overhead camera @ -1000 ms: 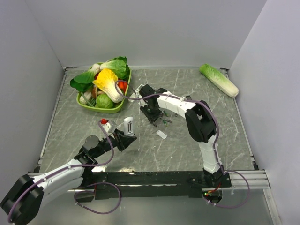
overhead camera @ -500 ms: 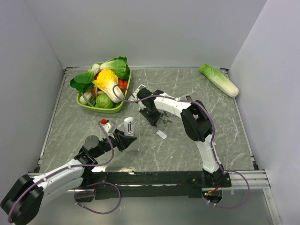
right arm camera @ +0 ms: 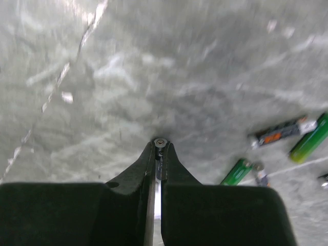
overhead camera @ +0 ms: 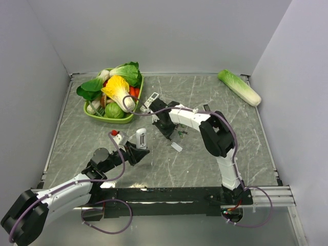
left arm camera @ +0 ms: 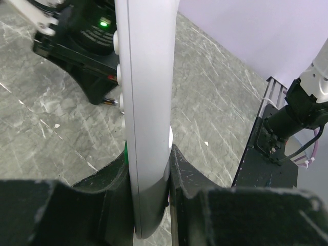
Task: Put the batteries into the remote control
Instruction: Pick up the battery from the center of the board, then load the battery into the remote control.
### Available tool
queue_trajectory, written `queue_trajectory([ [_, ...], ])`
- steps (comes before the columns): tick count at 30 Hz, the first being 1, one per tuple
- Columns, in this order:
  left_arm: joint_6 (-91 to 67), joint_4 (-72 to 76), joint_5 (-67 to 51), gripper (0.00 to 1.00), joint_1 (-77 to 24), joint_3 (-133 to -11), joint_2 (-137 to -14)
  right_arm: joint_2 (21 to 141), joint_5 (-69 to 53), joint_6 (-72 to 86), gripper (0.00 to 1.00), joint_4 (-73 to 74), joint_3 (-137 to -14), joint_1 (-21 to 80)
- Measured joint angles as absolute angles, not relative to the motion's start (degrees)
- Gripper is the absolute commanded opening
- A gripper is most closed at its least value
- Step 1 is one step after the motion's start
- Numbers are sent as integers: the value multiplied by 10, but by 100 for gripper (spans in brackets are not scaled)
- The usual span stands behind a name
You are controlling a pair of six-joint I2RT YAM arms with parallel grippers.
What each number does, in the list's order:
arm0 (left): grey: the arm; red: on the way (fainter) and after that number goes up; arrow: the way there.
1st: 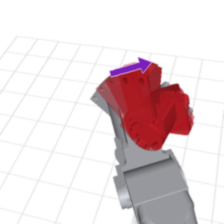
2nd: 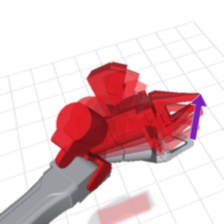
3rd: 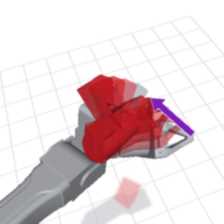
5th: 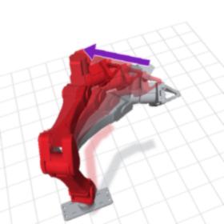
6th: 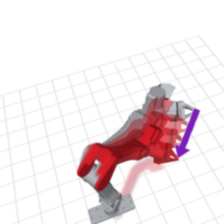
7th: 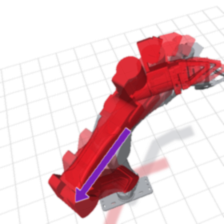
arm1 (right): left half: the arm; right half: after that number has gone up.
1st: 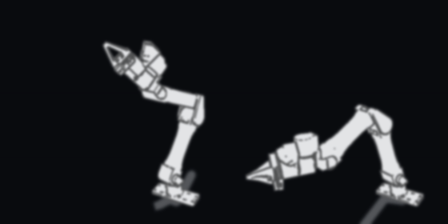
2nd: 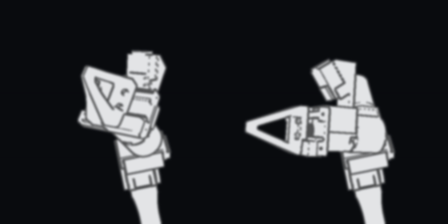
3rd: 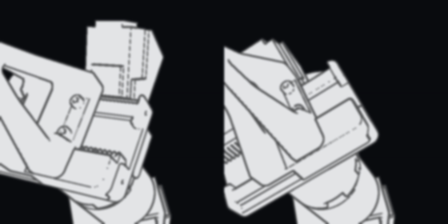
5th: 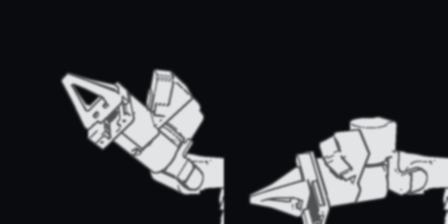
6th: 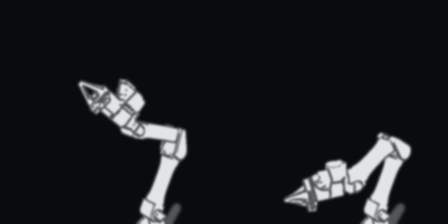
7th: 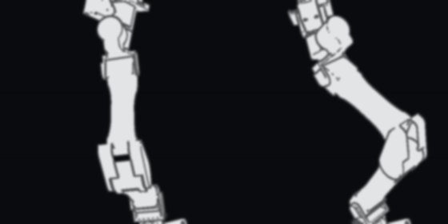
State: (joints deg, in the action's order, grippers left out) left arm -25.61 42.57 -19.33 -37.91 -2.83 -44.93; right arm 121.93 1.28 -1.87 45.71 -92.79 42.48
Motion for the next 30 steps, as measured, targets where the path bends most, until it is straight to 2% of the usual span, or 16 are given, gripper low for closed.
queue_trajectory([
  [6, -262, 422, -188, 1, -379, -28, -437, 1112, 8, 6, 0, 418, -825, 428],
  [13, -292, 429, -176, 1, -379, -28, -411, 916, 28, 48, 0, 324, -733, 466],
  [23, -354, 449, -155, 1, -379, -28, -412, 682, 90, 92, 0, 58, -536, 545],
  [30, -392, 465, -140, 1, -379, -28, -429, 621, 126, 70, 0, -141, -429, 597],
])
